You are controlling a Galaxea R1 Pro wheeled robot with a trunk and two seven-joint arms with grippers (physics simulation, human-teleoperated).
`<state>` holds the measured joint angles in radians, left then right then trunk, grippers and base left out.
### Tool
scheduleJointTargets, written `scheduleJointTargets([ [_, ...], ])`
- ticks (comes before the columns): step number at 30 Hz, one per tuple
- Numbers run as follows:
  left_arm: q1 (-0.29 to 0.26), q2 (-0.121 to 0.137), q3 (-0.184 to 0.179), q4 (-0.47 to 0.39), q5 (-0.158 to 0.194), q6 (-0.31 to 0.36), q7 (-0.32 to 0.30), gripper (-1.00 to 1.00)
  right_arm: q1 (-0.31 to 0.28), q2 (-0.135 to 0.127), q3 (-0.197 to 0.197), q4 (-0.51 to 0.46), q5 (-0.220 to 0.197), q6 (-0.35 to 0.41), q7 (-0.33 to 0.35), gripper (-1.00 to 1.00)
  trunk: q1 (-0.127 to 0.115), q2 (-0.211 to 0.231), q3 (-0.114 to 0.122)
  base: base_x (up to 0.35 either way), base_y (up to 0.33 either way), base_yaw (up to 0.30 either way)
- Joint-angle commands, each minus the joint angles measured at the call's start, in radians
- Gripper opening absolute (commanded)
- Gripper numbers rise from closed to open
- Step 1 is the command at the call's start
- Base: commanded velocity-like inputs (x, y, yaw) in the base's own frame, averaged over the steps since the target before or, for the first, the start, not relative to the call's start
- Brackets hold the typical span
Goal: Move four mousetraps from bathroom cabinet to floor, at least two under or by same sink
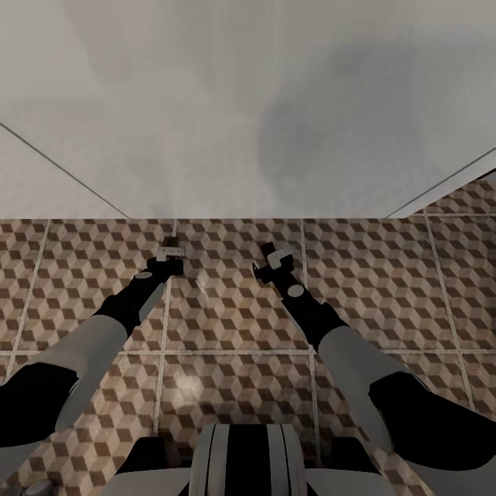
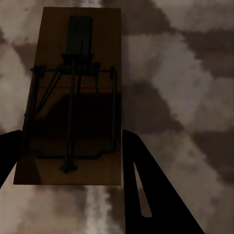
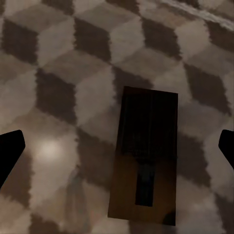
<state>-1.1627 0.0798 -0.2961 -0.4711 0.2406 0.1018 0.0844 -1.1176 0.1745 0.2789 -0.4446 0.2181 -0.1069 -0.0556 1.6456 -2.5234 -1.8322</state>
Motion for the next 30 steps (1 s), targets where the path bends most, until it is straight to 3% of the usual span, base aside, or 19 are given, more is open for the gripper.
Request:
scheduleJointTargets([
  [1,0.0,0.001,-0.008,-0.003,0.008,0.006,0.006,-1.0,-0.001,0.0,0.002,0.001,0.009,-0.002,-0.006,1.0,0.0,0.0,0.0,0.0,0.0,0.0],
  [30,0.0,0.001,-0.008,-0.003,0.008,0.007,0.006,-1.0,-0.001,0.0,0.002,0.001,0.009,-0.002,-0.006,1.0,0.0,0.0,0.0,0.0,0.0,0.0],
])
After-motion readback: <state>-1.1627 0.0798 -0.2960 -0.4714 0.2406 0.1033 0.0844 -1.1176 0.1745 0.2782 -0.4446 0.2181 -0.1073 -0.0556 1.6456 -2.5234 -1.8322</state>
